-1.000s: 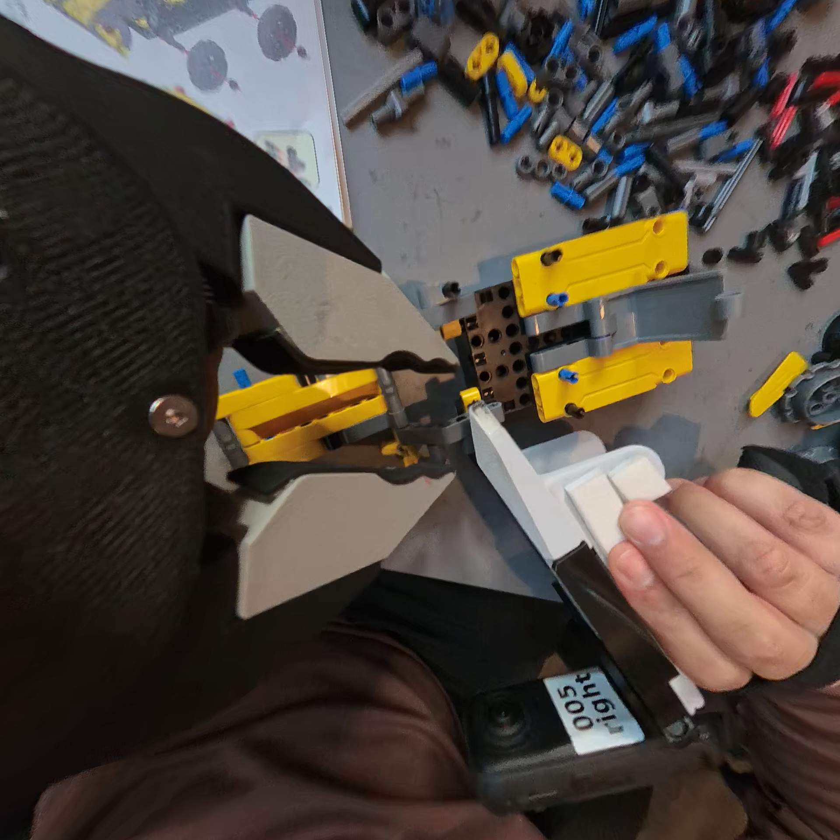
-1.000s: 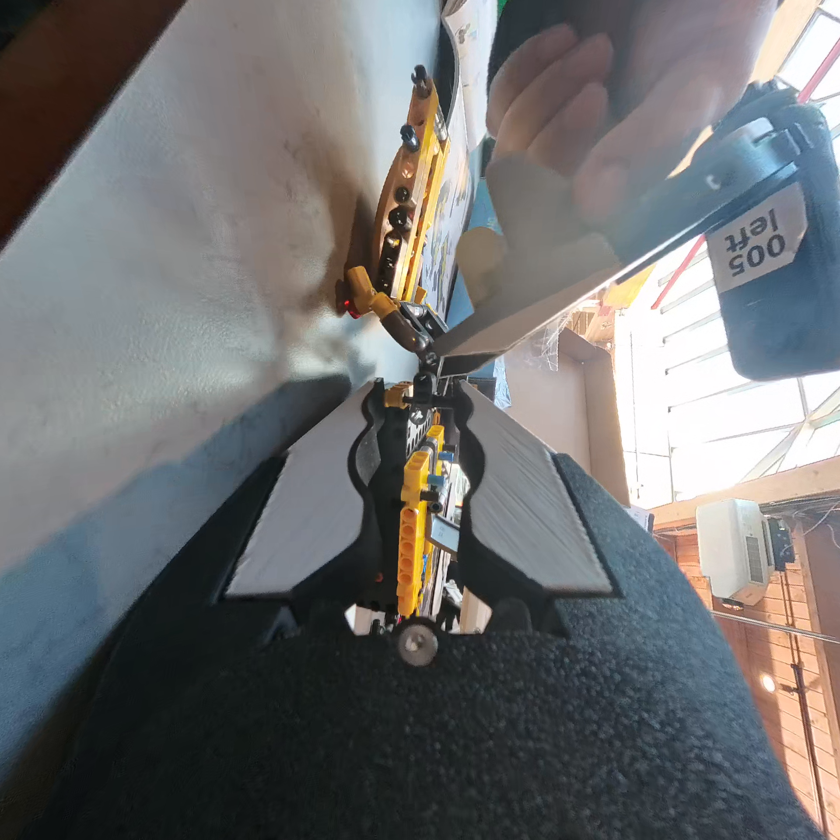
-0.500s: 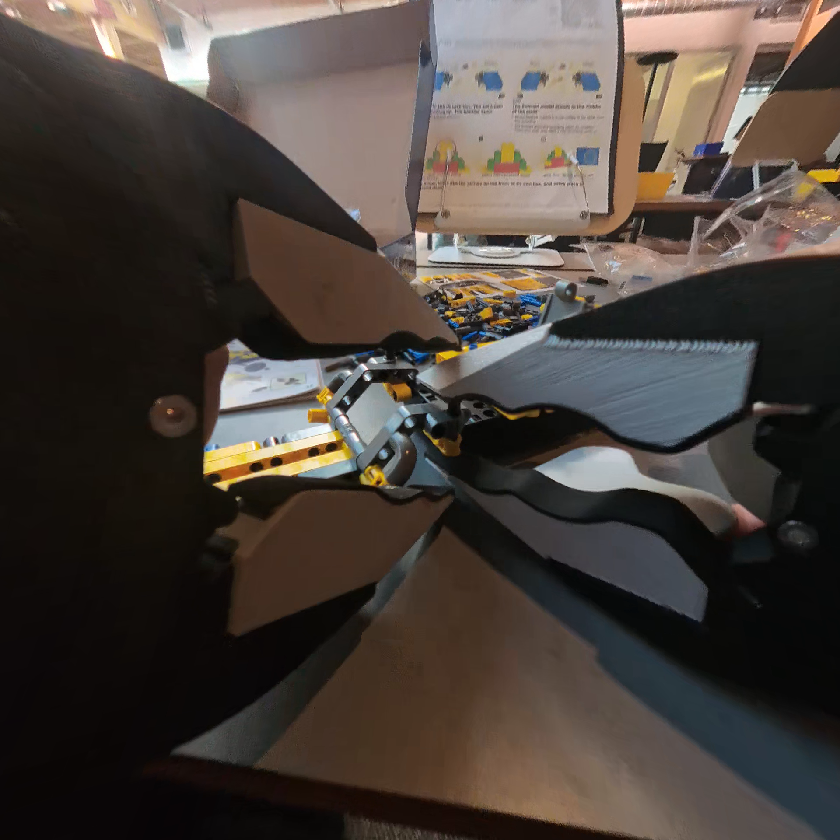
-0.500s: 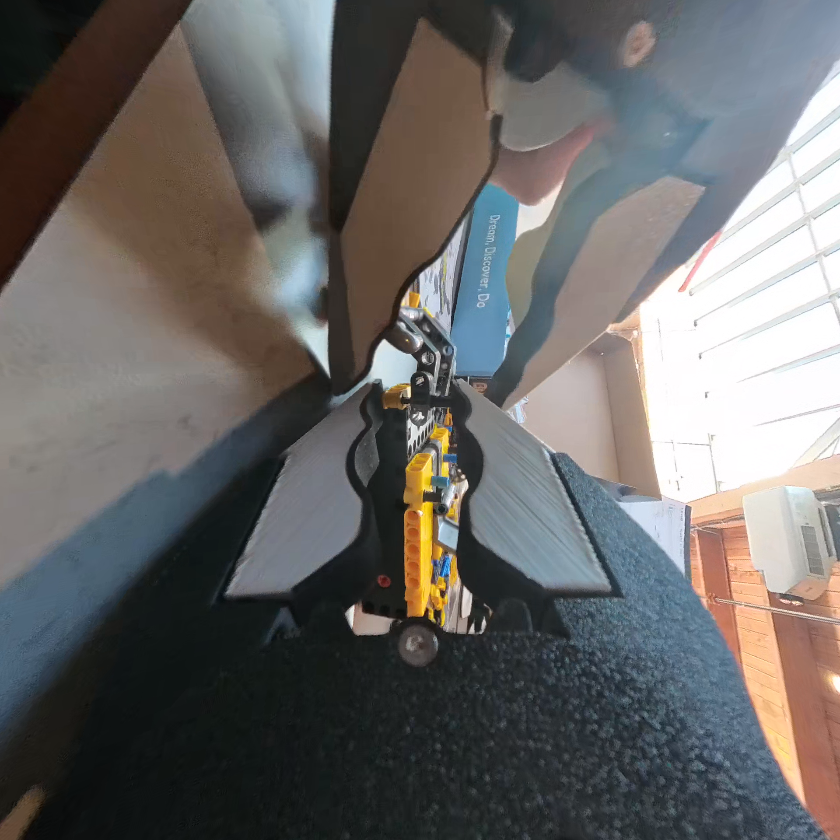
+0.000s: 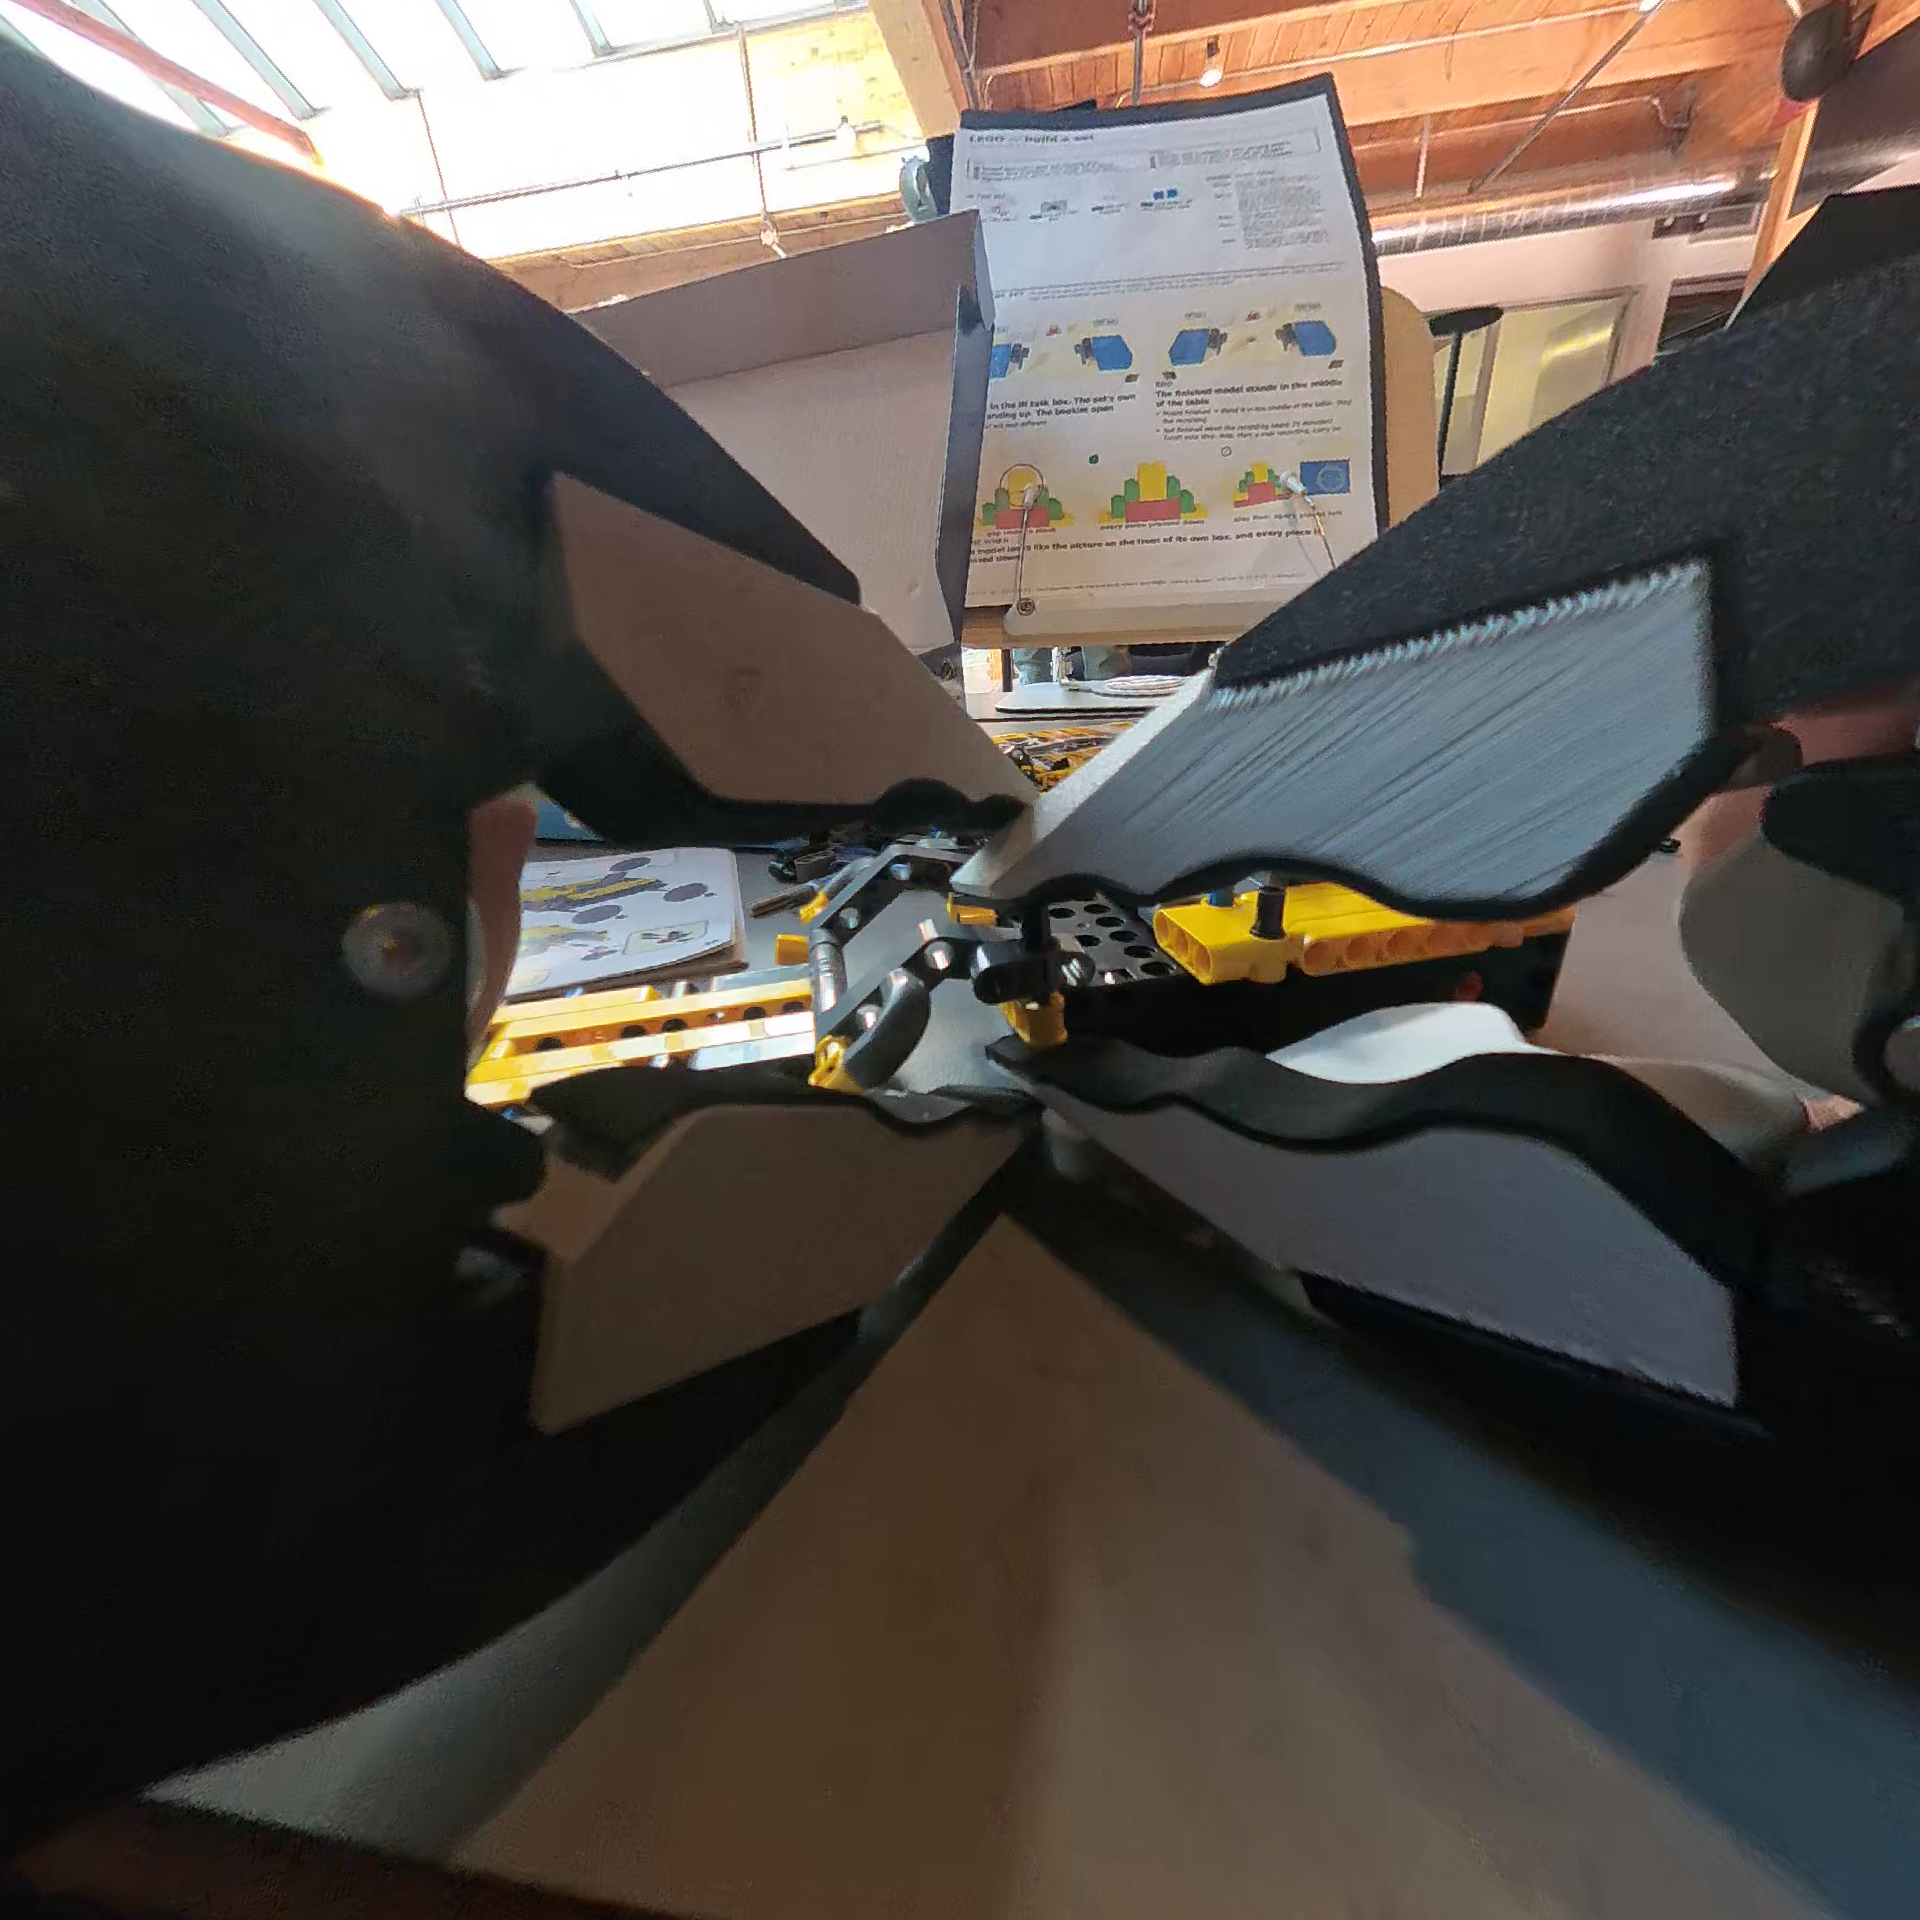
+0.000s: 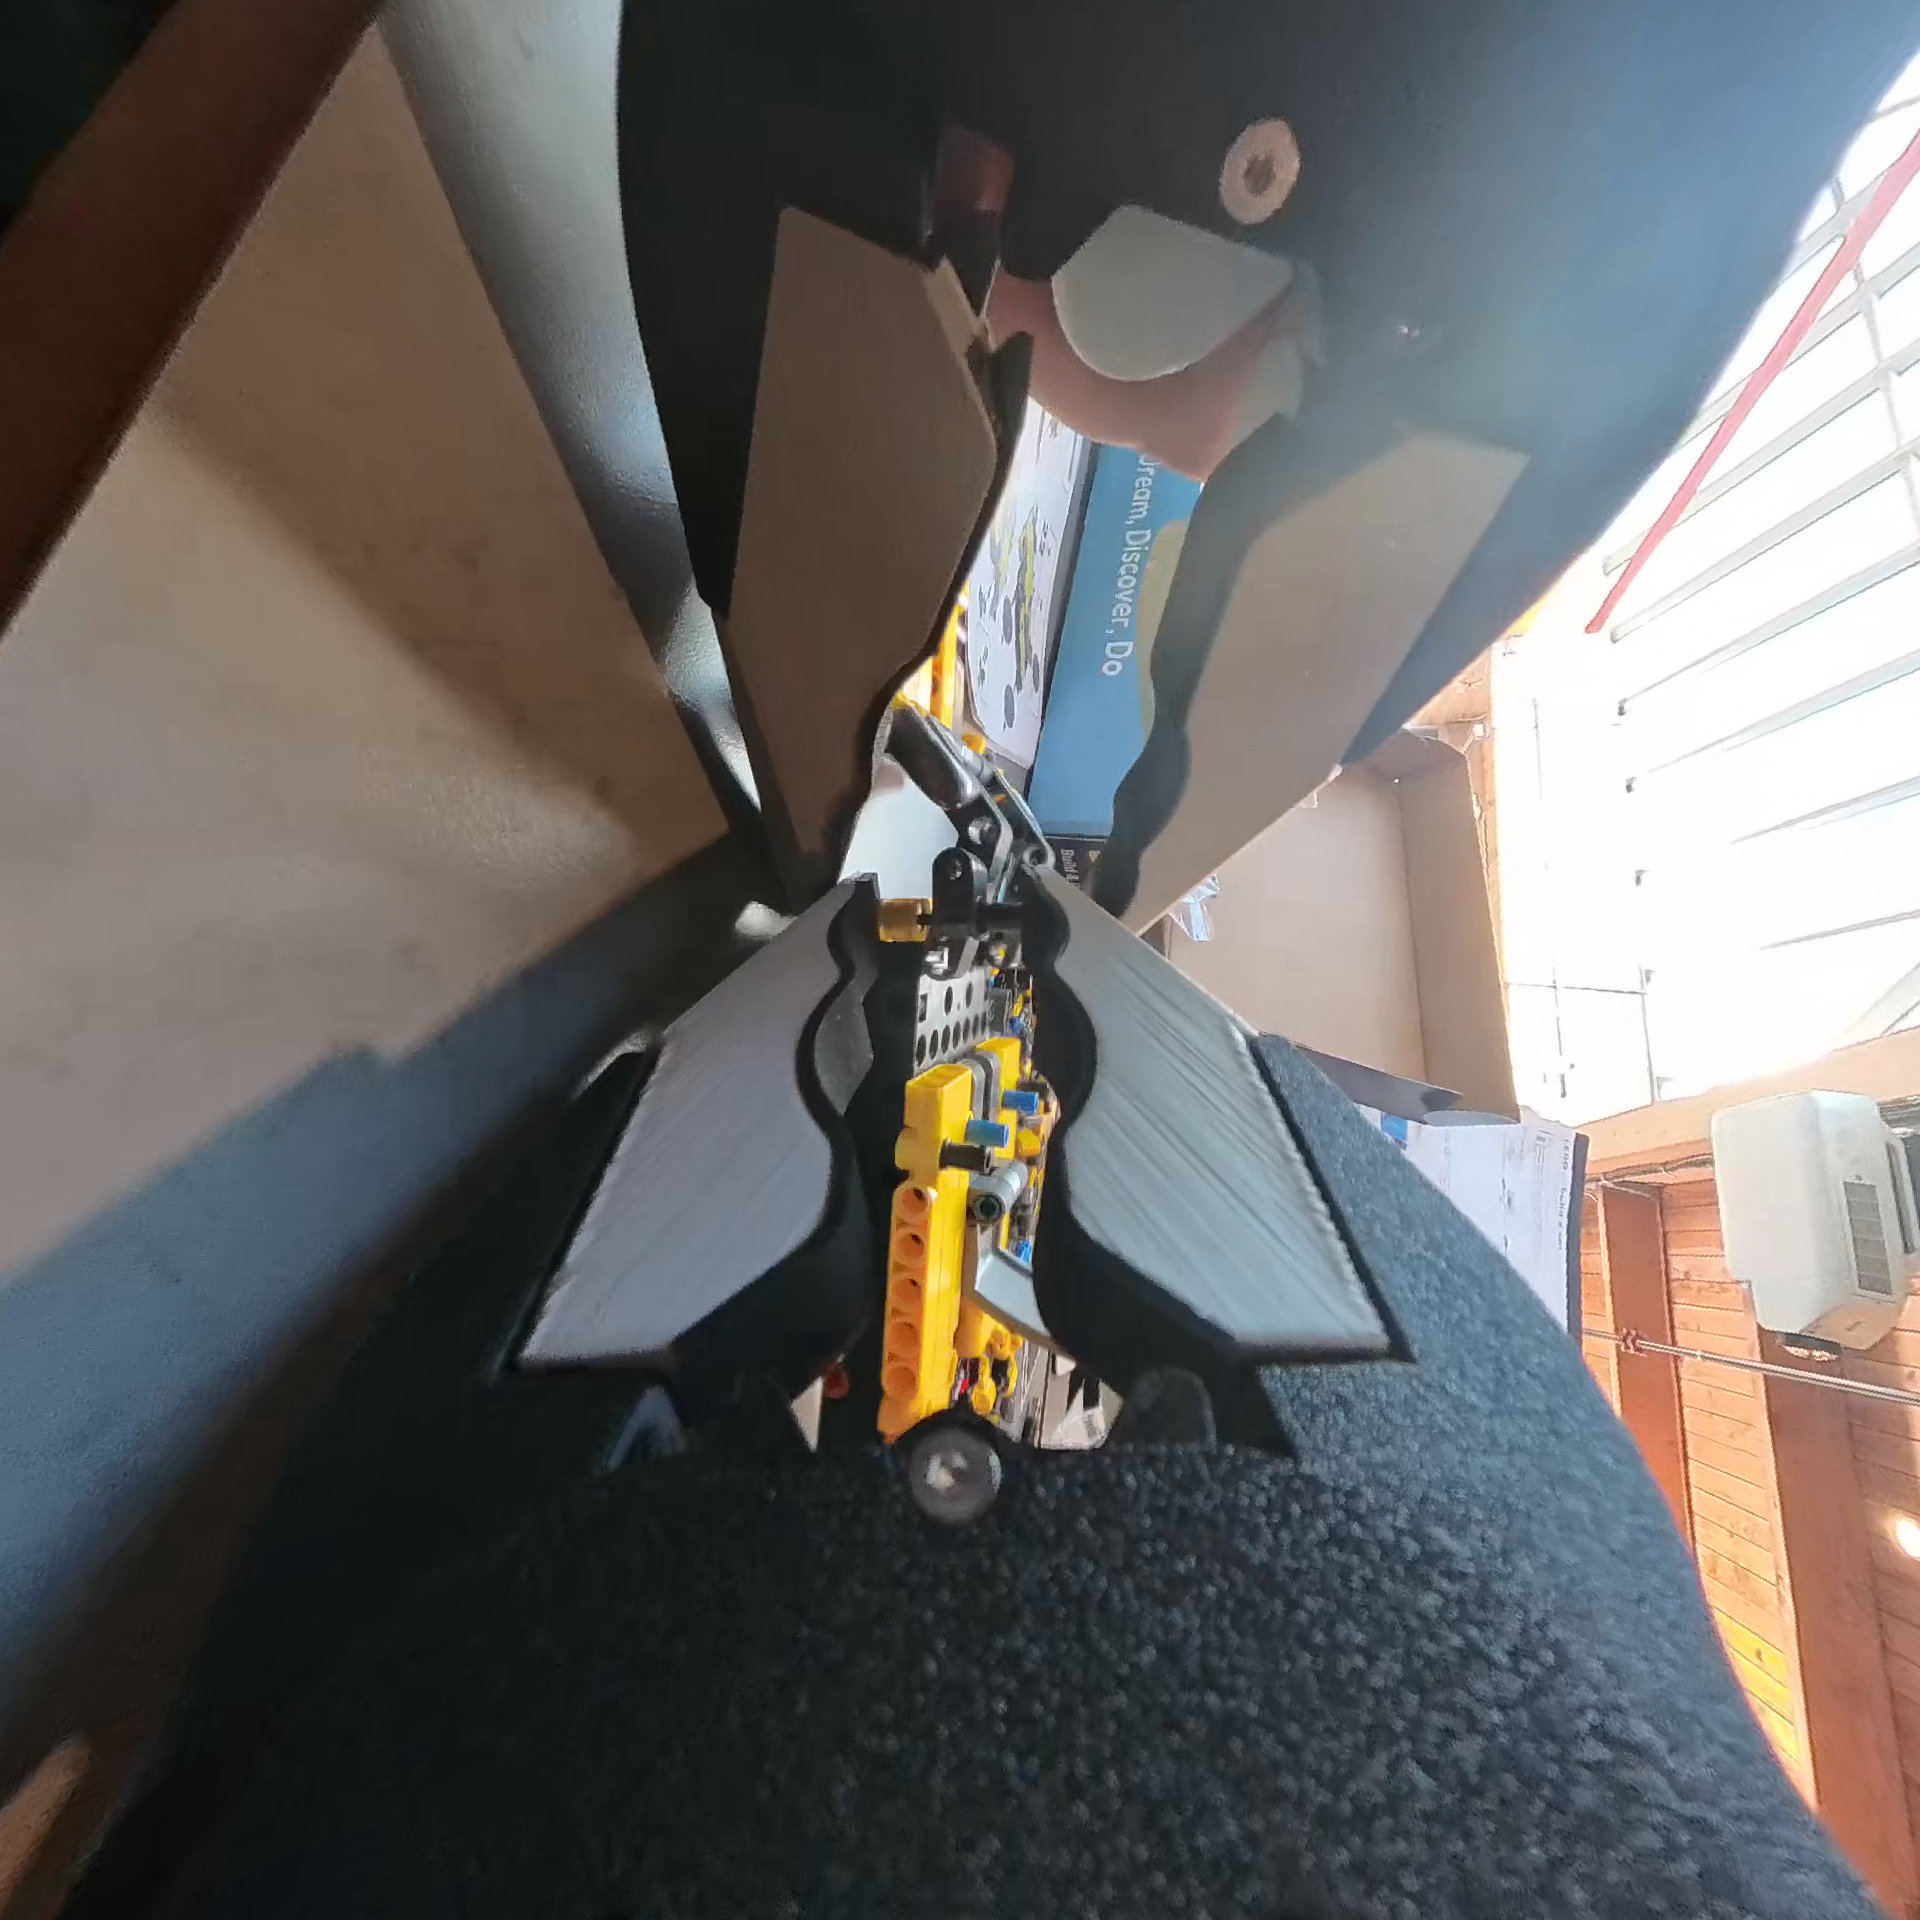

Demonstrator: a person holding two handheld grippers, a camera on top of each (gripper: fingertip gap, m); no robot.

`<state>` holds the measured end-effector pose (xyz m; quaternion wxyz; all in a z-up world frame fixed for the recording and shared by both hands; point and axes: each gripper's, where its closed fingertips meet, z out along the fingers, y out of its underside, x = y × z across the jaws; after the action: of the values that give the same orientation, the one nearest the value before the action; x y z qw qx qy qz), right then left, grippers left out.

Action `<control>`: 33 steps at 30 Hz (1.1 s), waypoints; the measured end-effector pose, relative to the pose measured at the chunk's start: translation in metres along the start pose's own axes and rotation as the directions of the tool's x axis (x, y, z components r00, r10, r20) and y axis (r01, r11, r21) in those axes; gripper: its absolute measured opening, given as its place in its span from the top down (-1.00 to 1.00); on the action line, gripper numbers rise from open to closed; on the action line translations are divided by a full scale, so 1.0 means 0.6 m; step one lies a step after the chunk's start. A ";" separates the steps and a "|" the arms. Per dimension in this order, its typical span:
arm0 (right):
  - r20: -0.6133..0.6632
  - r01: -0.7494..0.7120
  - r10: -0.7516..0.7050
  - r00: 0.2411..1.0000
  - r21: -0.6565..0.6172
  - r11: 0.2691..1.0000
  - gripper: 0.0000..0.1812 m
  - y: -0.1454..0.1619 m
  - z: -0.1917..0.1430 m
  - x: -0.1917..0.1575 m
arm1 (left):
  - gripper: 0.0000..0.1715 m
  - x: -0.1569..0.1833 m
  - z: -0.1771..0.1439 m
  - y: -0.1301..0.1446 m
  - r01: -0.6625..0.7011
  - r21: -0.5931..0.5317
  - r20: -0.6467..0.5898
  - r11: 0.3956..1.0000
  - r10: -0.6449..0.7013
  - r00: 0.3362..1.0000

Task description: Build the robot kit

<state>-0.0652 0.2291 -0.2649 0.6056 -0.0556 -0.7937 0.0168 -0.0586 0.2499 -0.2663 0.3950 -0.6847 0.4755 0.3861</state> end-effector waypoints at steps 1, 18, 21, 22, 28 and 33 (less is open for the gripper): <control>0.003 -0.002 0.002 1.000 -0.001 1.000 0.77 0.000 -0.001 0.000 | 0.47 0.001 0.000 0.000 -0.002 0.001 -0.007 1.000 0.002 1.000; -0.043 -0.045 0.046 0.998 0.018 0.999 0.64 0.007 -0.017 0.009 | -0.03 0.000 -0.030 -0.006 0.416 0.036 -0.197 0.909 -0.401 0.895; -0.045 -0.073 0.072 0.996 -0.003 0.997 0.50 0.017 -0.033 0.007 | -0.06 -0.009 -0.050 0.001 0.606 0.030 -0.319 0.795 -0.567 0.759; -0.042 -0.081 0.081 0.996 -0.015 0.997 0.50 0.021 -0.038 0.004 | -0.04 -0.010 -0.052 0.009 0.651 0.008 -0.358 0.759 -0.606 0.711; 0.000 -0.294 0.295 0.955 -0.088 0.952 0.57 0.033 -0.085 -0.001 | 0.05 -0.023 -0.025 0.052 0.786 -0.126 -0.546 0.606 -0.704 0.455; 0.038 -0.575 0.595 0.803 -0.219 0.788 0.79 0.043 -0.112 -0.021 | 0.13 0.002 -0.017 0.053 0.806 -0.209 -0.685 0.553 -0.671 0.283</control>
<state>0.0047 0.2506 -0.2613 0.5193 -0.3574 -0.7656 0.1279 -0.0871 0.2329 -0.2687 0.3748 -0.8765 0.2445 -0.1775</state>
